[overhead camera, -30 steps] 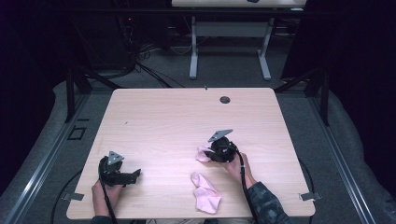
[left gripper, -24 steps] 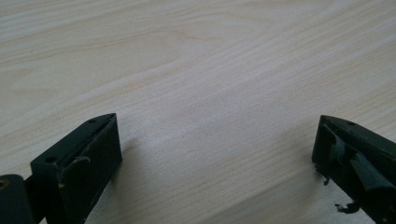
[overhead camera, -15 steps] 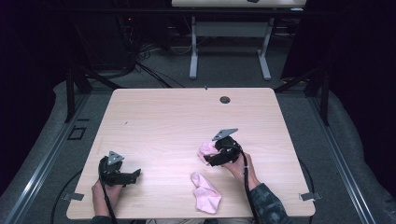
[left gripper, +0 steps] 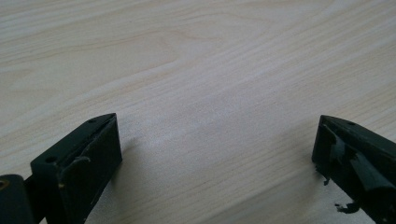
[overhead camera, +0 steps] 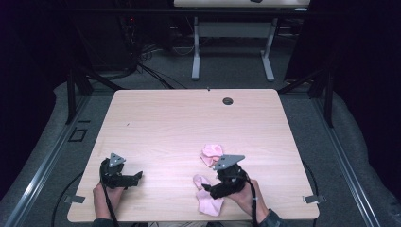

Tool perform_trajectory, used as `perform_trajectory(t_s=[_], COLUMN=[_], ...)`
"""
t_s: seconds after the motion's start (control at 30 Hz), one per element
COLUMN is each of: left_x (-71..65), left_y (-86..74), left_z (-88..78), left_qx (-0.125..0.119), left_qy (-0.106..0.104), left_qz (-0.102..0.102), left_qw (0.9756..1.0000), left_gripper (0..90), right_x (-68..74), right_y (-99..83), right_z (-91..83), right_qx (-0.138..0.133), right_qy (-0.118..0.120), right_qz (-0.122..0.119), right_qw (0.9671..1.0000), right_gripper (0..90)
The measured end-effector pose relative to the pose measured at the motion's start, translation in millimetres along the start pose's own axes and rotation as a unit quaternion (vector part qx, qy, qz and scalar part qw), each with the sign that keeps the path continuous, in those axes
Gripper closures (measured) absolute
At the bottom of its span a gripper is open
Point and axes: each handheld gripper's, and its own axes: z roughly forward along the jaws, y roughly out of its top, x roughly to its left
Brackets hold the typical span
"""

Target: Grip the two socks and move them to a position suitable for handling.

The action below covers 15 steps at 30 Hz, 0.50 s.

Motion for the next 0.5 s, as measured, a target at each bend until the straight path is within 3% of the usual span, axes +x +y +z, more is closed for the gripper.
perform_trajectory(t_s=[0.13, 0.23, 0.33, 0.5], left_x=[0.0, -0.1, -0.1, -0.1], left_y=[0.0, -0.1, -0.1, -0.1], left_z=[0.0, 0.1, 0.1, 0.1], left_qx=[0.000, -0.001, -0.001, -0.001], left_qy=[0.000, 0.000, 0.000, 0.000], left_qz=[0.000, 0.000, 0.000, 0.000], left_qw=[1.0000, 1.0000, 1.0000, 1.0000], left_gripper=[1.0, 1.1, 1.0, 1.1], right_x=[30.5, 44.1, 49.3, 46.0], right_y=[-10.7, -18.1, -24.4, -33.7], right_z=[9.9, 19.9, 30.9, 44.6], right_qx=[0.020, 0.036, 0.066, 0.091], right_qy=[0.015, 0.028, 0.035, 0.039], right_qz=[-0.018, -0.026, -0.034, -0.027], right_qw=[0.9995, 0.9986, 0.9966, 0.9947], right_gripper=[30.1, 35.9, 41.7, 49.9])
